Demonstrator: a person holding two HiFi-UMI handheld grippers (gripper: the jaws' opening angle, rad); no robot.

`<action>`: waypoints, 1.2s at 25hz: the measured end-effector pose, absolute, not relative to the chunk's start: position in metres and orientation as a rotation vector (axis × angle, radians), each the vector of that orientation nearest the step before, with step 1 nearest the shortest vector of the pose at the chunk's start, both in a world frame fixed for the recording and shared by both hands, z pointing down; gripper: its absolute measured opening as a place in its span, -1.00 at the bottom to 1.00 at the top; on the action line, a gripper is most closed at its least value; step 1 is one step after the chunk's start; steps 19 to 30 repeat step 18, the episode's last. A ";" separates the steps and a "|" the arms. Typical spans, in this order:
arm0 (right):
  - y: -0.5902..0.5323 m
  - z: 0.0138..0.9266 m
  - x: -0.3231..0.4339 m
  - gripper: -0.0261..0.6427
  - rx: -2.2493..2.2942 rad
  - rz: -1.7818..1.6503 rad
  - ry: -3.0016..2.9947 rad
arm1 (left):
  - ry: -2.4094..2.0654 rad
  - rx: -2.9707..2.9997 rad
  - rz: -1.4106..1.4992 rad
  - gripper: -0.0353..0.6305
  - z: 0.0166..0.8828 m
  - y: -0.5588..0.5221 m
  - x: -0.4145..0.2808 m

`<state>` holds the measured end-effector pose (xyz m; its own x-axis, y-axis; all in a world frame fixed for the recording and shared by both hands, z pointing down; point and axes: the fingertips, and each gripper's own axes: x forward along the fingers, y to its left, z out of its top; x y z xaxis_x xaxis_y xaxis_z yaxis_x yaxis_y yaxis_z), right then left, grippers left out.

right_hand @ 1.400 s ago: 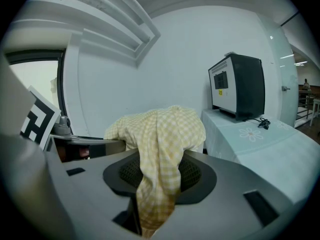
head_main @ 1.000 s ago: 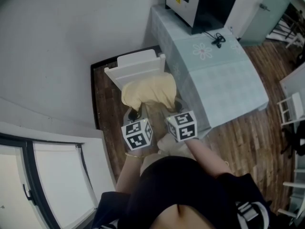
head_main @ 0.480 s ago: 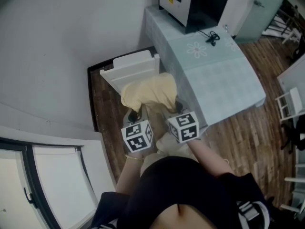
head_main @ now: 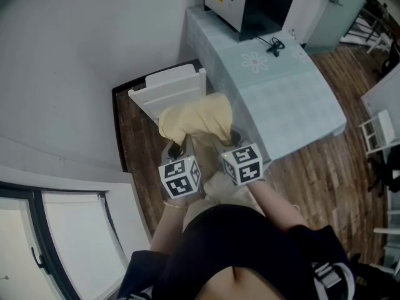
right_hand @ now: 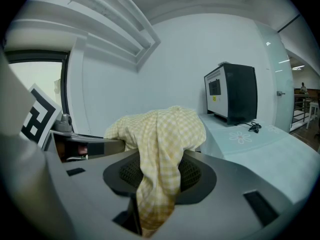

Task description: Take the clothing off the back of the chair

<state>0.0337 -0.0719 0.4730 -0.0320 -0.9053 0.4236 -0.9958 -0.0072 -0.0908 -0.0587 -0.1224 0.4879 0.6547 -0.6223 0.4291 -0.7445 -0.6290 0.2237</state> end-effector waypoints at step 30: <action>-0.080 0.463 0.024 -0.46 2.018 0.515 -2.032 | -1.073 2.502 0.405 -0.65 0.479 -0.131 -0.067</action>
